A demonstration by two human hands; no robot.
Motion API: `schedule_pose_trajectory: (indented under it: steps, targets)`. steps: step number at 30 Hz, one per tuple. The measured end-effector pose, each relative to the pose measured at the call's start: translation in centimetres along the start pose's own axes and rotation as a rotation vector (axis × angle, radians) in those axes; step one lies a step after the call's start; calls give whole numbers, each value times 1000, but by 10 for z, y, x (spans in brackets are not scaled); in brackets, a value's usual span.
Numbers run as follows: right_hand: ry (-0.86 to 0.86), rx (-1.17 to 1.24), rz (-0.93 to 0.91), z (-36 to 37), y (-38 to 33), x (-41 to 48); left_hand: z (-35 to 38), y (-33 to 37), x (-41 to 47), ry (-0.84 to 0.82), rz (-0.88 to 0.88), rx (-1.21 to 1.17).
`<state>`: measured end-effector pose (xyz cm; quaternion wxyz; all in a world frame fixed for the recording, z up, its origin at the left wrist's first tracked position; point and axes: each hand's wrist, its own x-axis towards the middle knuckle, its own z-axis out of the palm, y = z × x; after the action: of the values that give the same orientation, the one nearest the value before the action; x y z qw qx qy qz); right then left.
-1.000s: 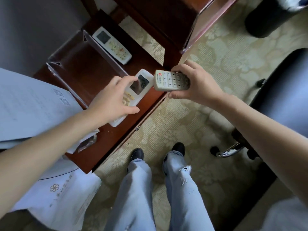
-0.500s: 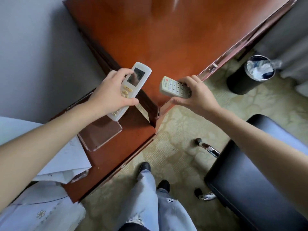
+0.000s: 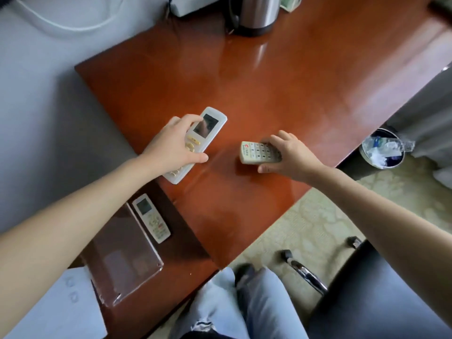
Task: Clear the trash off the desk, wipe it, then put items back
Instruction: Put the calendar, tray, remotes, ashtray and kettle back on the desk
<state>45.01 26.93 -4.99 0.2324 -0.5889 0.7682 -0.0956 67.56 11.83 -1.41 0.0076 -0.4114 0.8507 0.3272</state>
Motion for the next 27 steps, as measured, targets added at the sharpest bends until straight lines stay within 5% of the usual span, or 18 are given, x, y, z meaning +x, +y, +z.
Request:
schedule_pose_trajectory:
  steps: [13,18,20,24,27]
  targets:
    - [-168,-407,-500,-77,31,185,-11,17,138,148,-337,-33]
    - [-61,-436,-779,-82,44,235,-12,22,174,266,-471,-26]
    - [-22,-213,-654,-83,48,237,-13,25,185,284,-495,-21]
    - [41,300,-23,-78,44,227,-13,31,196,266,-496,-6]
    - [-59,338,130,-68,30,230,-10,31,200,272,-470,10]
